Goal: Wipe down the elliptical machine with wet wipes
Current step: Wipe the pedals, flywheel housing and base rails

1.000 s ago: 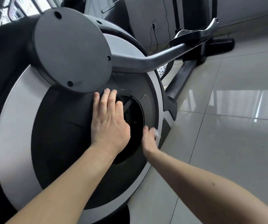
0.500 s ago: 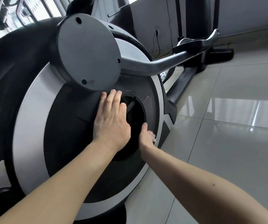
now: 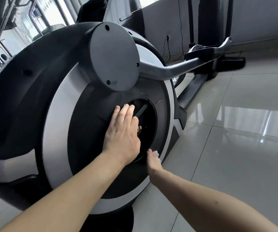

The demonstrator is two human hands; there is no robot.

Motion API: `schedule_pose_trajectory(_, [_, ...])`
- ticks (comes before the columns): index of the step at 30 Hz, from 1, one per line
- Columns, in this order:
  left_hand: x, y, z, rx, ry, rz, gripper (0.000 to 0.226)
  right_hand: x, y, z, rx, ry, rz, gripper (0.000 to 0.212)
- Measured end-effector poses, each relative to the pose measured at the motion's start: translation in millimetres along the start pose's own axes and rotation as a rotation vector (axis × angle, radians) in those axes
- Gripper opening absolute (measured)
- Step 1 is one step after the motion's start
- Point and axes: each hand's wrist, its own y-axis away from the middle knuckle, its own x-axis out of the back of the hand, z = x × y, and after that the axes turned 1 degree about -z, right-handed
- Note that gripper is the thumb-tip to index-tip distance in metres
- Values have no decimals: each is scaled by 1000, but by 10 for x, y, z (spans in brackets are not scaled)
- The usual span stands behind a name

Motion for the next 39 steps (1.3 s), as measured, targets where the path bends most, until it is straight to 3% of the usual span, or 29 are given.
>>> schedule_pose_trajectory(6, [152, 468, -48, -41, 77, -16, 45, 156, -125, -499, 131, 7, 113, 39])
schedule_pose_trajectory(11, [176, 1065, -86, -69, 213, -27, 33, -81, 245, 67, 101, 150, 69, 10])
schedule_pose_trajectory(16, [47, 1467, -114, -96, 335, -41, 27, -269, 587, 273, 13, 189, 20, 17])
schedule_pose_trajectory(21, [-32, 1926, -153, -87, 402, -370, 25, -292, 921, 278, -77, 94, -125, 21])
schedule_pose_trajectory(25, [-156, 2331, -148, 97, 521, -697, 27, -219, 1175, 330, -203, -21, -258, 29])
schedule_pose_trajectory(29, [-345, 2651, -168, 425, 751, -942, 36, -136, 1313, 496, -269, 102, -379, 38])
schedule_pose_trajectory(33, [-482, 2707, -201, 729, 1242, -946, 70, -155, 1413, 716, -295, 234, -588, 38])
schedule_pose_trajectory(35, [-545, 2745, -228, 824, 1459, -907, 74, -167, 1445, 816, -309, 275, -658, 36])
schedule_pose_trajectory(39, [-671, 3006, -144, 818, 1451, -841, 25, -185, 1527, 942, -277, 381, -666, 32])
